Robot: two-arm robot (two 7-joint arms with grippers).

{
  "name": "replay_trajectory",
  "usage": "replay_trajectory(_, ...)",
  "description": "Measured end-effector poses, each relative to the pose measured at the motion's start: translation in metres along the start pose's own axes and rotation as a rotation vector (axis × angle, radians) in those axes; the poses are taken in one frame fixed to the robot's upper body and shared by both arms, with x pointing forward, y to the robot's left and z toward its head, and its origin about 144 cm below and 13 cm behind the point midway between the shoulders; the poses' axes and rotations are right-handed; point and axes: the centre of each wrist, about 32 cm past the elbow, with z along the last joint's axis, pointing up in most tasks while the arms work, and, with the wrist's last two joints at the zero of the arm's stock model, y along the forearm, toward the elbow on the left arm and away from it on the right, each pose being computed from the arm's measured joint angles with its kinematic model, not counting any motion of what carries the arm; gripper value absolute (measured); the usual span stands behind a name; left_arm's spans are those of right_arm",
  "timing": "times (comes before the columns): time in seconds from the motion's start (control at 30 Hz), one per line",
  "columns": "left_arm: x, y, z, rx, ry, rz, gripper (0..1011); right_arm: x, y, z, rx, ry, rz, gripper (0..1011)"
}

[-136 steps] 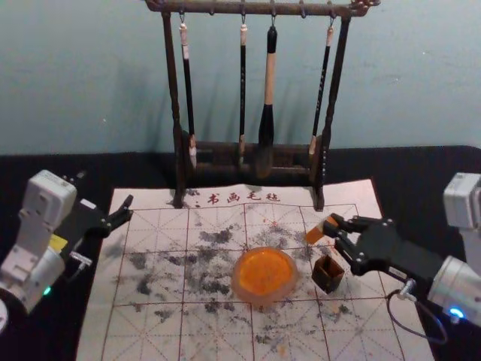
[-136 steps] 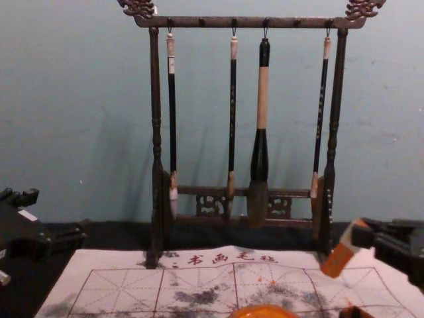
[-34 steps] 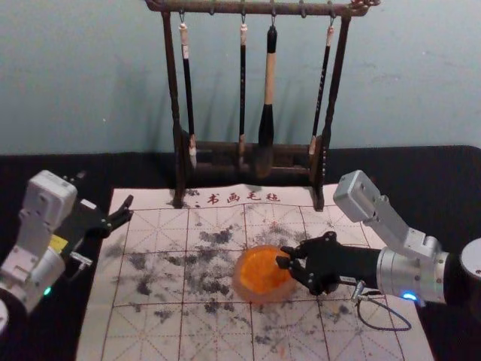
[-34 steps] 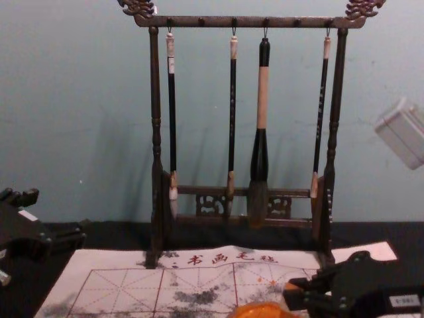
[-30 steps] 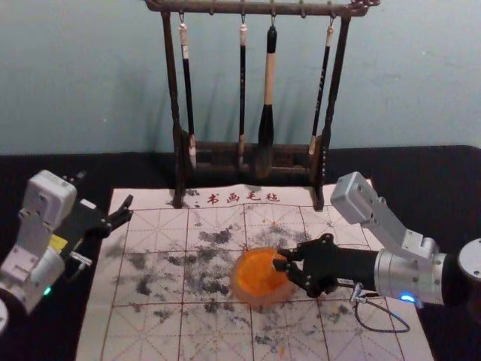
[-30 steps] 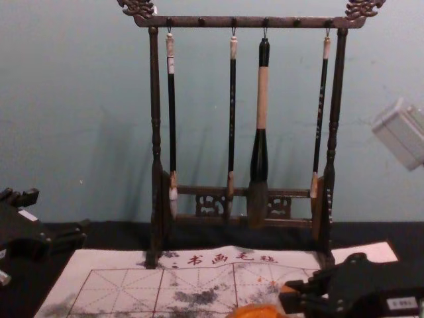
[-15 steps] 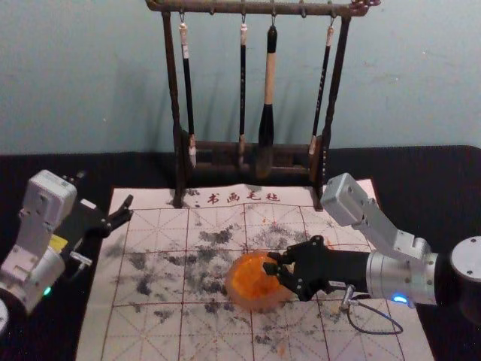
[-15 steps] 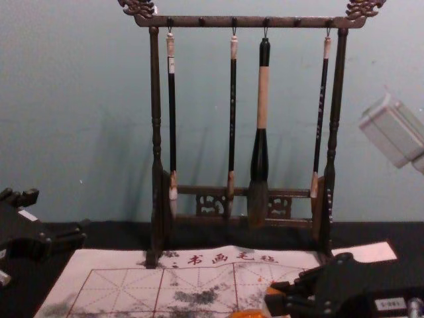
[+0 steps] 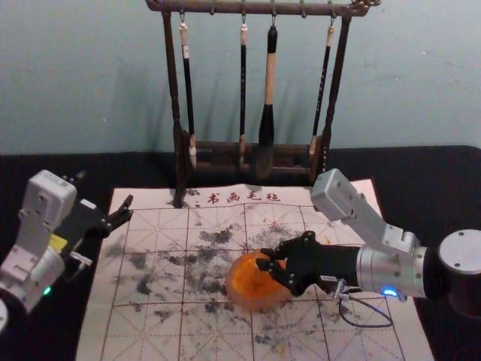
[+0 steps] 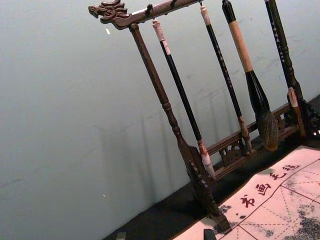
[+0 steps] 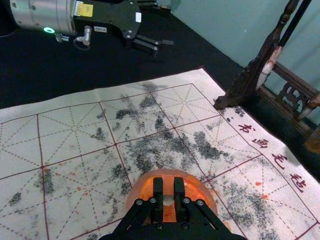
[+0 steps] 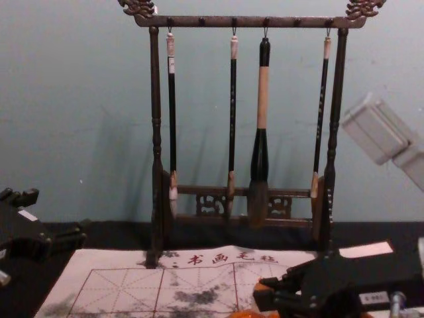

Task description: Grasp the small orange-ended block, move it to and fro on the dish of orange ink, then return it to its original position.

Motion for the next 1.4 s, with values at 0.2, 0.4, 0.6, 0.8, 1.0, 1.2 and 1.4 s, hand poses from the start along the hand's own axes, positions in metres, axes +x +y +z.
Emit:
replay_trajectory(0.2,0.0,0.0,0.0,0.0,0.0,0.0,1001,0.004,0.004,0.001,-0.006,0.004,-0.01,71)
replay_trajectory(0.4,0.0,0.0,0.0,0.0,0.0,0.0,1001,0.009,0.006,0.001,-0.01,0.011,-0.035,71)
replay_trajectory(0.6,0.0,0.0,0.0,0.0,0.0,0.0,1001,0.012,0.001,0.0,-0.011,0.016,-0.056,71)
replay_trajectory(0.8,0.0,0.0,0.0,0.0,0.0,0.0,1001,0.011,-0.006,-0.001,-0.01,0.018,-0.063,71)
replay_trajectory(1.0,0.0,0.0,0.0,0.0,0.0,0.0,1002,0.007,-0.012,-0.002,-0.007,0.023,-0.059,71)
replay_trajectory(1.2,0.0,0.0,0.0,0.0,0.0,0.0,1001,0.003,-0.018,-0.003,-0.001,0.026,-0.046,71)
replay_trajectory(1.4,0.0,0.0,0.0,0.0,0.0,0.0,1001,0.0,-0.019,-0.002,0.003,0.027,-0.032,71)
